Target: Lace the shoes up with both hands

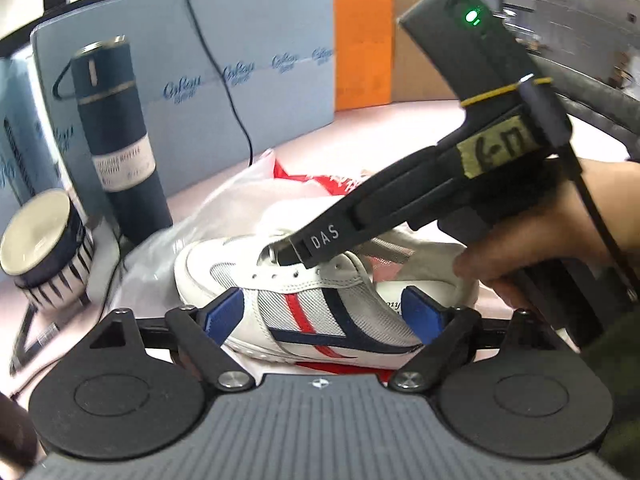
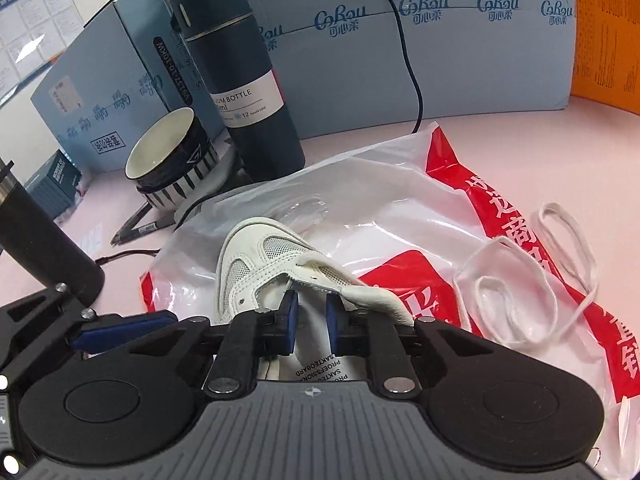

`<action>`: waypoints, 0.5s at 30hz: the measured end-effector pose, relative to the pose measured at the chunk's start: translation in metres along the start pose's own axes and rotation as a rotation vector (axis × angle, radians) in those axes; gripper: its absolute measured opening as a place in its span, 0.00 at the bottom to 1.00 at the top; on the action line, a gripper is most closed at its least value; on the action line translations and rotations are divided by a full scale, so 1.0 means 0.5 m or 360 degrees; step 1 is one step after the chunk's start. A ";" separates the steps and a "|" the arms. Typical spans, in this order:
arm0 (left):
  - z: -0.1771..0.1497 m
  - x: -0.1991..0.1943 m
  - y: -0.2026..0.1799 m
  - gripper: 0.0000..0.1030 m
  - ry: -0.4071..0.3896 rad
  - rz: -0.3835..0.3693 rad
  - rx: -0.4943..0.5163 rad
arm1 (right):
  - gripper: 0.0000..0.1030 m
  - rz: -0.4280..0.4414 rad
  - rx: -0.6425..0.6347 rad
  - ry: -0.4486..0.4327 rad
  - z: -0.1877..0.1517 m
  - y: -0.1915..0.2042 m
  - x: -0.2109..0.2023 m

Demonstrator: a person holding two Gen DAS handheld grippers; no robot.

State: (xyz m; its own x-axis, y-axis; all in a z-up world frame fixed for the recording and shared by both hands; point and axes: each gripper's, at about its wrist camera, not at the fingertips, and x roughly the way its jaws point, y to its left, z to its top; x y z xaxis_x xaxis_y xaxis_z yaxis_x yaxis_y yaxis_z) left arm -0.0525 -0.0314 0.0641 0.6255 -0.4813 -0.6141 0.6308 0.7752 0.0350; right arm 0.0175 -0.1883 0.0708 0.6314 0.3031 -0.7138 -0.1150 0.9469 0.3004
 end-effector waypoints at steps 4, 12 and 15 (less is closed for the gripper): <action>-0.007 -0.011 0.037 0.82 -0.0019 0.0018 0.0014 | 0.13 0.0040 0.0024 0.0006 0.007 0.003 -0.003; 0.011 0.066 0.083 0.82 0.0034 0.0188 0.0364 | 0.14 0.0035 -0.0042 0.0010 0.013 0.019 0.006; 0.020 0.089 0.094 0.84 0.0044 0.0102 0.0435 | 0.14 0.0027 -0.0042 0.0004 0.014 0.017 0.009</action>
State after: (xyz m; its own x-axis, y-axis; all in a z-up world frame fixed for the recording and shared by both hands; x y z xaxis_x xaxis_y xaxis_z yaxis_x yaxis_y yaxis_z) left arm 0.0097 -0.0204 0.0465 0.6575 -0.4206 -0.6251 0.6934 0.6624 0.2836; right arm 0.0249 -0.1797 0.0746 0.6272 0.3192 -0.7105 -0.1459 0.9442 0.2954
